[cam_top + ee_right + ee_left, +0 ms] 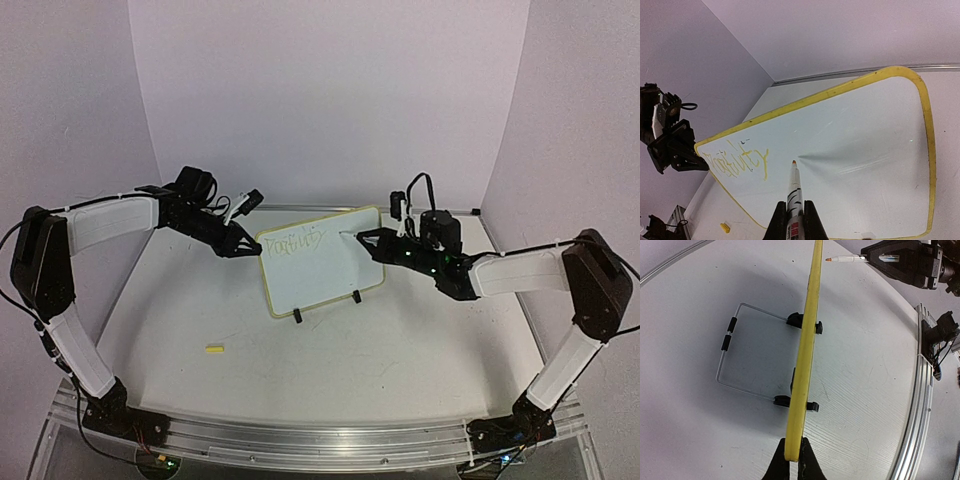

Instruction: Write a sentence on the whiteboard

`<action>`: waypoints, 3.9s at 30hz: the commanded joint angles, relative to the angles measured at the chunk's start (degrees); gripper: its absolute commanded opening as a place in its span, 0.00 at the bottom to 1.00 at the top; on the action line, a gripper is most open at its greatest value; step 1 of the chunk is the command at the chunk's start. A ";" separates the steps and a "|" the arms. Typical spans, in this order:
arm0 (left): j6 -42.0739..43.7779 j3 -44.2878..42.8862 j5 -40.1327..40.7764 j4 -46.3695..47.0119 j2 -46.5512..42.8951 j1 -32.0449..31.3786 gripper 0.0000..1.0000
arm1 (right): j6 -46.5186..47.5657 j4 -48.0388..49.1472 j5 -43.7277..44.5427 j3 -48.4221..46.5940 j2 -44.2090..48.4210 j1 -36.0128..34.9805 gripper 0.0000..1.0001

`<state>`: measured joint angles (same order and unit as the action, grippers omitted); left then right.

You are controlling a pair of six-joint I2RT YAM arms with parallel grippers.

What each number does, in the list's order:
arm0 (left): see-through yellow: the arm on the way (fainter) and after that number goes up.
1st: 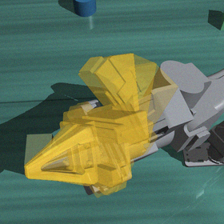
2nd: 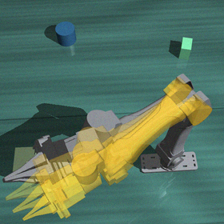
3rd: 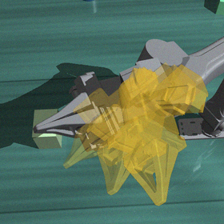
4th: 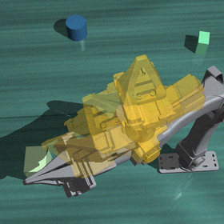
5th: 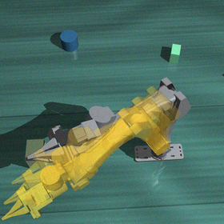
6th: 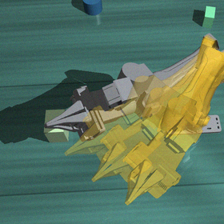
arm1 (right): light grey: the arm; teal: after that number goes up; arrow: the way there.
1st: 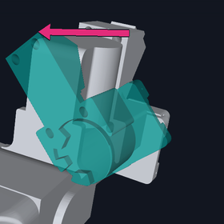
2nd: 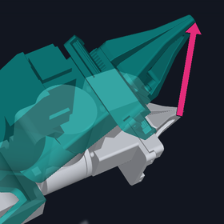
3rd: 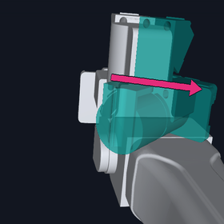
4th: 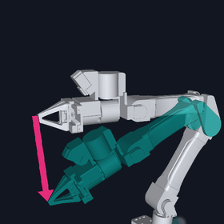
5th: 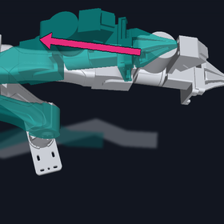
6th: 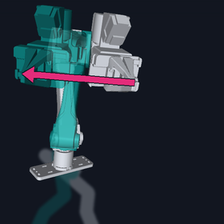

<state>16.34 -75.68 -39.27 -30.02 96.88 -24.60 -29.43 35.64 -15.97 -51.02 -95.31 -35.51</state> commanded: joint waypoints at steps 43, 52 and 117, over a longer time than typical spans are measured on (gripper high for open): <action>1.87 -0.35 2.89 -4.11 2.07 -1.06 0.00 | -3.03 6.45 -0.93 1.57 2.31 1.36 0.00; 1.78 -0.37 2.79 -4.09 2.17 -1.06 0.00 | -1.88 6.22 -1.08 -1.76 1.79 1.28 0.00; 1.80 -0.43 2.79 -4.10 2.17 -1.06 0.00 | -1.70 5.15 4.74 1.35 -2.52 1.31 0.00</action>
<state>16.32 -75.70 -39.31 -30.02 96.92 -24.60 -30.92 40.78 -11.83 -50.41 -96.66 -34.39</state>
